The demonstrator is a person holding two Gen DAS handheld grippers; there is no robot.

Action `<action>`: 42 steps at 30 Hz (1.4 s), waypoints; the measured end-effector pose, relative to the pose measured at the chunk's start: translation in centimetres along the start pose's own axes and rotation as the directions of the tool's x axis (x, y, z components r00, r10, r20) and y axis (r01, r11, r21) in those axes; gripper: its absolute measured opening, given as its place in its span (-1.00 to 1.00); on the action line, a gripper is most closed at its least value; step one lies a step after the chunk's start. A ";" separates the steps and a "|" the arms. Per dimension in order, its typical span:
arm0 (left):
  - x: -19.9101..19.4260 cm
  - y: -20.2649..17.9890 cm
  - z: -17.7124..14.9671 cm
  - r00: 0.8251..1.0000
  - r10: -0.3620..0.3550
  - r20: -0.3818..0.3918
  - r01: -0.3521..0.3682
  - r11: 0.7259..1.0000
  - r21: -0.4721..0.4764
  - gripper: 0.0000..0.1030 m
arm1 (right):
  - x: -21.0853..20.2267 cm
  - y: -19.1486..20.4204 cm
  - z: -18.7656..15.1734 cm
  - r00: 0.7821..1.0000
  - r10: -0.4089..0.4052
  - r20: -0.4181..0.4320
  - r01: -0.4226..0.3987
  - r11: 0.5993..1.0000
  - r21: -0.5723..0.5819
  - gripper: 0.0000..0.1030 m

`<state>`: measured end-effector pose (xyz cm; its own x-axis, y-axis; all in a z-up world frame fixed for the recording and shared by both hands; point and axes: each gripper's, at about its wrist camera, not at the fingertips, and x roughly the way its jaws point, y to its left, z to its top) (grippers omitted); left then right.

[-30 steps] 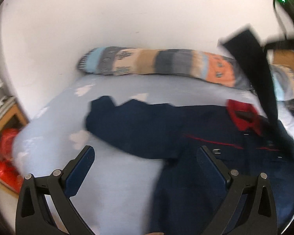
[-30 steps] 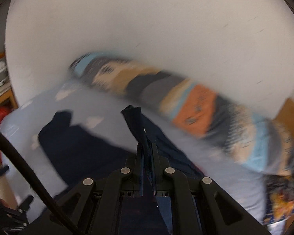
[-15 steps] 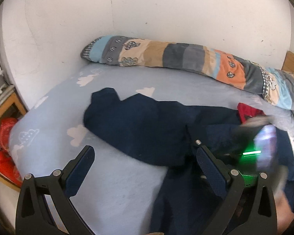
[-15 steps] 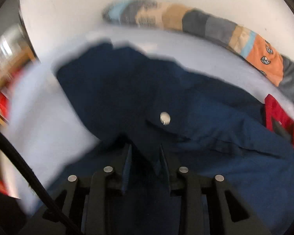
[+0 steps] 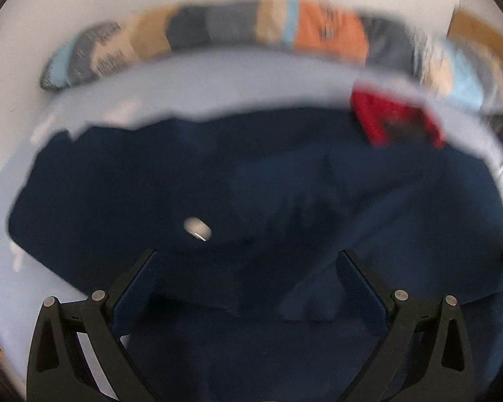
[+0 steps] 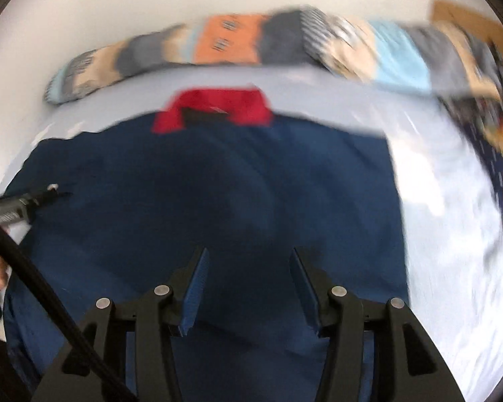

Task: Fold large clothes
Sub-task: 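Lay the sleeve across the jacket front and open the right gripper, then grasp the cuff of the other sleeve with the left gripper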

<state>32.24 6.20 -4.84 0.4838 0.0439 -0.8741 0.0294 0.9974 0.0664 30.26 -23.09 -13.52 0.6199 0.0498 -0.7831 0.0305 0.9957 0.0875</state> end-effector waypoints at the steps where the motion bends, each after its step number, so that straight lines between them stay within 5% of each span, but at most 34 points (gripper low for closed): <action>1: 1.5 -0.3 -0.3 0.999 0.017 -0.043 -0.017 1.000 0.014 1.00 | 0.1 -1.0 -0.3 1.000 -0.008 -0.020 0.008 1.000 0.017 0.07; 4: 1.8 -0.3 -0.5 0.999 0.013 -0.039 -0.013 1.000 -0.002 1.00 | -0.7 -2.5 -0.1 1.000 -0.003 -0.010 0.003 0.999 0.037 0.07; 8: -2.3 0.0 0.2 0.996 0.017 0.092 -0.018 1.000 0.010 0.99 | -3.2 -1.8 1.1 0.997 0.027 0.076 -0.029 0.999 0.022 0.08; 13: 1.0 0.8 -0.9 0.998 0.030 -0.058 -0.030 1.000 0.001 0.99 | -0.1 -0.4 0.7 1.000 0.019 -0.008 -0.019 1.000 0.022 0.08; 16: -0.7 1.4 -0.6 1.000 0.029 -0.007 -0.028 1.000 0.003 0.98 | -0.8 0.7 0.3 1.000 -0.019 0.010 0.019 1.000 -0.023 0.08; 21: -7.2 9.0 1.1 0.983 -0.005 0.181 0.034 0.987 -0.159 1.00 | -4.5 3.4 1.2 0.987 0.017 0.158 -0.005 0.997 -0.072 0.11; 25: -5.2 17.7 0.3 0.990 -0.131 0.055 0.141 0.948 -0.286 0.93 | -5.1 6.3 0.4 0.983 0.066 0.173 -0.040 0.988 -0.151 0.11; 28: -4.9 25.3 -0.9 0.990 -0.139 0.032 0.139 0.901 -0.411 0.66 | -5.1 7.8 -0.1 0.980 0.090 0.175 -0.051 0.975 -0.214 0.11; 31: -5.4 33.0 -0.9 0.995 -0.085 0.047 0.097 0.850 -0.518 0.66 | -5.1 8.8 -0.5 0.978 0.112 0.178 -0.067 0.967 -0.244 0.11; 33: -4.1 36.2 -1.0 0.989 -0.146 -0.008 0.119 0.837 -0.534 0.67 | -5.1 9.2 -0.6 0.976 0.124 0.177 -0.076 0.964 -0.255 0.11; 36: -2.6 39.6 -1.5 0.976 -0.216 -0.015 0.161 0.771 -0.617 0.66 | -4.9 9.7 -0.6 0.975 0.140 0.171 -0.091 0.960 -0.266 0.11; 38: -1.4 40.3 -1.6 0.975 -0.209 -0.068 0.125 0.783 -0.610 0.66 | -4.7 9.9 -0.6 0.976 0.139 0.169 -0.089 0.958 -0.273 0.11; 39: -0.4 40.7 -1.5 0.968 -0.235 -0.081 0.134 0.768 -0.627 0.66 | -4.7 10.0 -0.7 0.976 0.143 0.167 -0.093 0.956 -0.277 0.11; 42: 1.3 42.6 -1.0 0.962 -0.270 -0.022 0.182 0.703 -0.688 0.60 | -4.7 10.1 -0.8 0.974 0.147 0.171 -0.095 0.955 -0.280 0.11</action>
<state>33.23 48.83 -3.69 0.4382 -0.2261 -0.8700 -0.4930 0.7488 -0.4430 27.04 -13.25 -9.40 0.7422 0.1816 -0.6450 -0.2494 0.9683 -0.0144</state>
